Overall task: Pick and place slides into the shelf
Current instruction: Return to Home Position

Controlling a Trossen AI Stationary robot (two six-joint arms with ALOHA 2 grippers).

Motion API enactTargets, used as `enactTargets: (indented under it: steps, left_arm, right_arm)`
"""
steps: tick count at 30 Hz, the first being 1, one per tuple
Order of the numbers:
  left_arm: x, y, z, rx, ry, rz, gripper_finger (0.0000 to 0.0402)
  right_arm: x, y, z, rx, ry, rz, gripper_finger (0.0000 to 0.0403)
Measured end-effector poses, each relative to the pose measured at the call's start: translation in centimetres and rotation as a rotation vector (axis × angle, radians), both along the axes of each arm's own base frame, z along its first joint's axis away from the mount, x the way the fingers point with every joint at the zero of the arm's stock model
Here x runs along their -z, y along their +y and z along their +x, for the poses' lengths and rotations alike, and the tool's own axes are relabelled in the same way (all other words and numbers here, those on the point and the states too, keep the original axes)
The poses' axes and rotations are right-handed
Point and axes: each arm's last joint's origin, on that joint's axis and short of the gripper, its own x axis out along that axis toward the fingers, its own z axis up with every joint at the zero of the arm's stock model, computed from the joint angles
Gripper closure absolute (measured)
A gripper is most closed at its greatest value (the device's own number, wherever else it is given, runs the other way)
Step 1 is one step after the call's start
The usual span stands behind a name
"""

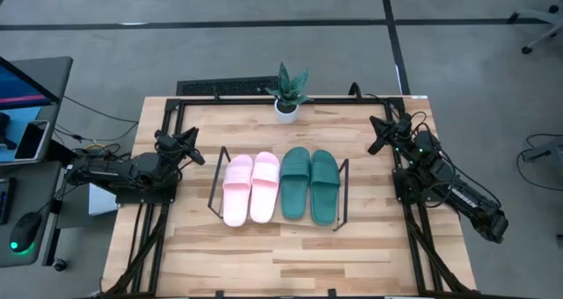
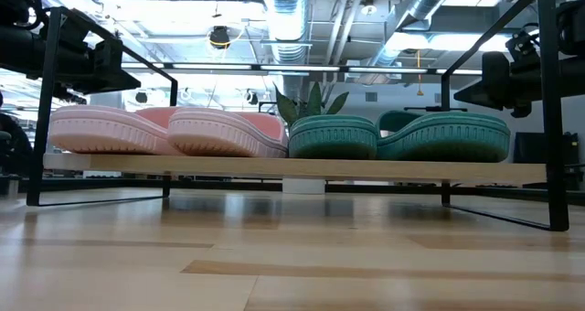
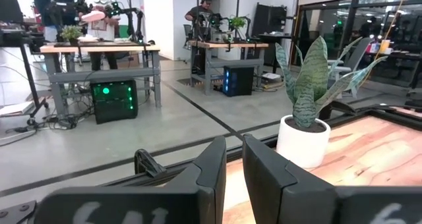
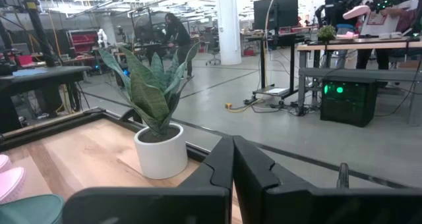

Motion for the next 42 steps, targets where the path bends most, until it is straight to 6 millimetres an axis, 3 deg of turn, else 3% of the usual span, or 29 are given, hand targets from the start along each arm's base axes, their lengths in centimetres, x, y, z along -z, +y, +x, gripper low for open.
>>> enactTargets:
  steps: [42]
  left_arm:
    - [-0.01, 0.0, 0.0, -0.001, 0.007, 0.004, 0.0361]
  right_arm:
    - [0.0, 0.0, 0.0, 0.0, 0.0, 0.0, 0.0403]
